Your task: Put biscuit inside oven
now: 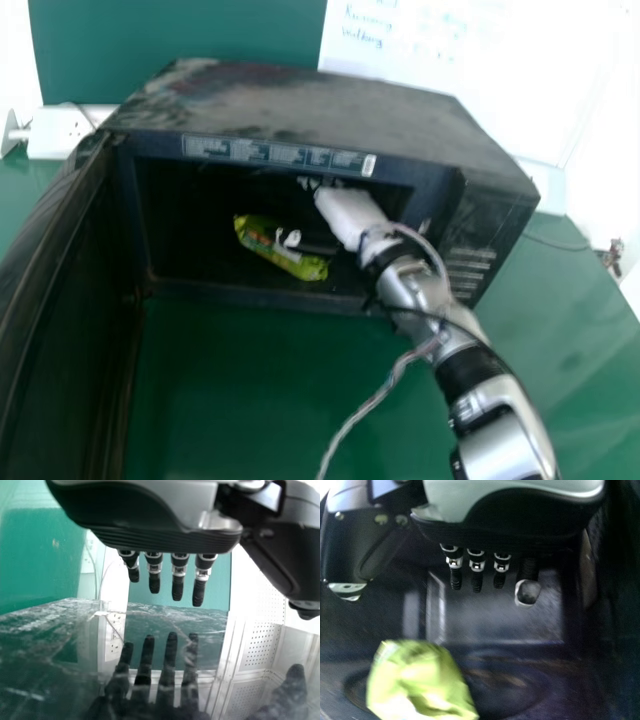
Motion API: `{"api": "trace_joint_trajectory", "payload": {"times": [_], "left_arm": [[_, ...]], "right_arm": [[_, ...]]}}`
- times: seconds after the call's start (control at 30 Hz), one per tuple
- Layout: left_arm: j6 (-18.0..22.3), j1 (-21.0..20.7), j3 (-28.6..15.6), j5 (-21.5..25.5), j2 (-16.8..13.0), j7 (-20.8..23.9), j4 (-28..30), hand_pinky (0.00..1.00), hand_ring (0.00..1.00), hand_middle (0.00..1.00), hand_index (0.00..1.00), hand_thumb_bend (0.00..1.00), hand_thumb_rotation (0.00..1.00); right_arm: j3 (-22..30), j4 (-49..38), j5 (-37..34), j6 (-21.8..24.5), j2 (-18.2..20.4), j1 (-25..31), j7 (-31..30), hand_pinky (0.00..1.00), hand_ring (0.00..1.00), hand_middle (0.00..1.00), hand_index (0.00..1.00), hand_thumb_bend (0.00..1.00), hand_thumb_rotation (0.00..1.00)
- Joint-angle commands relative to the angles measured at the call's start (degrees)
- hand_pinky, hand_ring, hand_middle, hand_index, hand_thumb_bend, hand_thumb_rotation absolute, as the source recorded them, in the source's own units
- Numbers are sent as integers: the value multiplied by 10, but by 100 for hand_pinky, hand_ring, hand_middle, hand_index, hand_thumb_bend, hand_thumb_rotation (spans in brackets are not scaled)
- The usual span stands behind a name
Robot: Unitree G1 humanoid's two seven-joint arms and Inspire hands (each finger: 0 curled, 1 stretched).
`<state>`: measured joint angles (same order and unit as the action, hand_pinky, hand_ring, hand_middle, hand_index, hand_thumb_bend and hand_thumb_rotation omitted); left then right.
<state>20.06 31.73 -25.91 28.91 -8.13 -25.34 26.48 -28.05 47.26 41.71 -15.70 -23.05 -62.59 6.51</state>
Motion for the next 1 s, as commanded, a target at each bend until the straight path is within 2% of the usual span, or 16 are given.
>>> {"api": "trace_joint_trajectory", "payload": {"times": [0.0, 0.2, 0.37, 0.47, 0.83, 0.97], "left_arm": [[2, 2, 2, 3, -4, -2, -2, 93, 92, 96, 98, 90, 100], [3, 1, 3, 0, -1, 3, -1, 96, 94, 97, 98, 89, 100], [0, -1, 4, 2, -3, 4, -1, 90, 92, 98, 99, 91, 100], [5, -4, 3, 4, -5, -1, -7, 92, 92, 98, 99, 90, 100], [3, -7, 3, 3, -9, -2, -8, 99, 94, 98, 98, 96, 100], [1, -7, 2, 4, -11, -3, -8, 98, 95, 99, 99, 95, 100]], "right_arm": [[21, -39, -9, 9, -30, 37, -8, 0, 100, 98, 97, 91, 91], [60, -139, -27, 14, -63, 106, -41, 0, 100, 99, 98, 91, 90], [100, -222, -56, 21, -79, 167, -84, 0, 100, 99, 98, 92, 90], [122, -267, -70, 19, -90, 202, -101, 0, 100, 99, 98, 90, 90], [196, -420, -133, 30, -104, 321, -164, 0, 100, 99, 98, 91, 91], [226, -465, -169, 12, -108, 368, -180, 0, 100, 98, 96, 91, 90]]}}
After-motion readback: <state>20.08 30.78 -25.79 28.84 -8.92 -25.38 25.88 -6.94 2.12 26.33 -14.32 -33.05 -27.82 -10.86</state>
